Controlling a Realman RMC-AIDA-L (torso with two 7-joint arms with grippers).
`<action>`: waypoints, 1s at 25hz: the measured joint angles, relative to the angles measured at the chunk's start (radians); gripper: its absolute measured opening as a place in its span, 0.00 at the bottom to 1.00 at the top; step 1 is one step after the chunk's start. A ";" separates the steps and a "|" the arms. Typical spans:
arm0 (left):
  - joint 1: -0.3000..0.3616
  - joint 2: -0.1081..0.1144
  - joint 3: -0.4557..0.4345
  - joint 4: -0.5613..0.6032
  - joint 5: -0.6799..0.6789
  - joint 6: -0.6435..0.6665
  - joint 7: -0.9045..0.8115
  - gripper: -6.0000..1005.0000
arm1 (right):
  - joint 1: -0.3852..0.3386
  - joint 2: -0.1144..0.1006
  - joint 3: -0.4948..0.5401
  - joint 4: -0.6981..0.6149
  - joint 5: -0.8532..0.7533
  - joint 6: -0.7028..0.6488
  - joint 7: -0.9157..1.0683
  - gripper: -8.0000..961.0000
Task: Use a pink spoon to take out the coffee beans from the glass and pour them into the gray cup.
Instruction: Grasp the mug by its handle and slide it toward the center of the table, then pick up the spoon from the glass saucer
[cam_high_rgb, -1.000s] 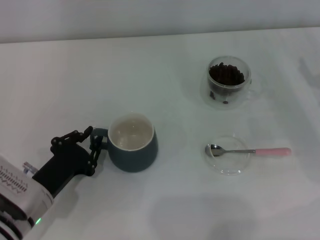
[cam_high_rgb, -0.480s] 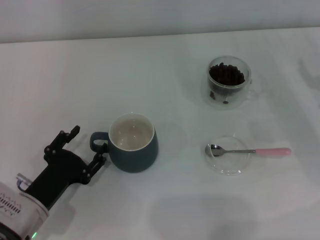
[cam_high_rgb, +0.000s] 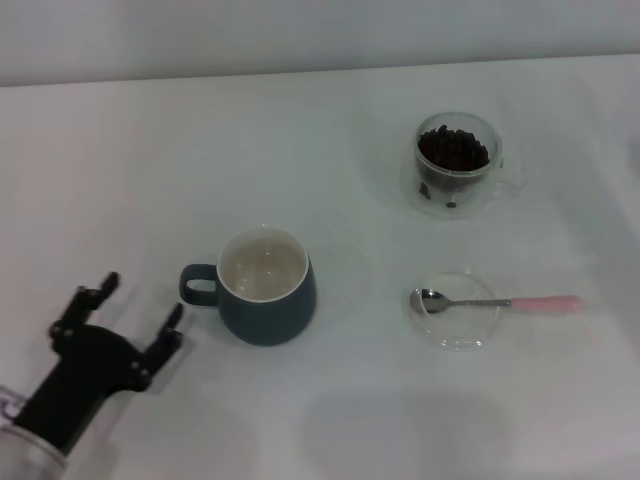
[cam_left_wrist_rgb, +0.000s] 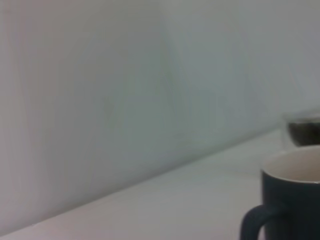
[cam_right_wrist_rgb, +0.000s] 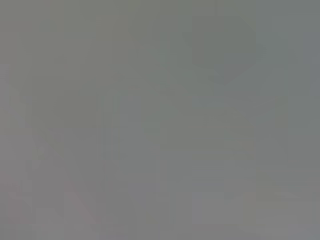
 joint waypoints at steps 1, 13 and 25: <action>0.016 0.000 0.000 -0.001 -0.019 0.029 -0.019 0.81 | -0.018 0.000 -0.001 -0.002 -0.001 0.013 0.035 0.91; 0.102 0.000 0.000 -0.007 -0.311 0.192 -0.090 0.80 | -0.237 0.002 -0.011 -0.004 -0.142 0.190 0.477 0.91; -0.006 0.002 0.000 -0.072 -0.542 0.227 -0.151 0.80 | -0.224 0.012 -0.011 0.295 -0.338 0.220 0.374 0.89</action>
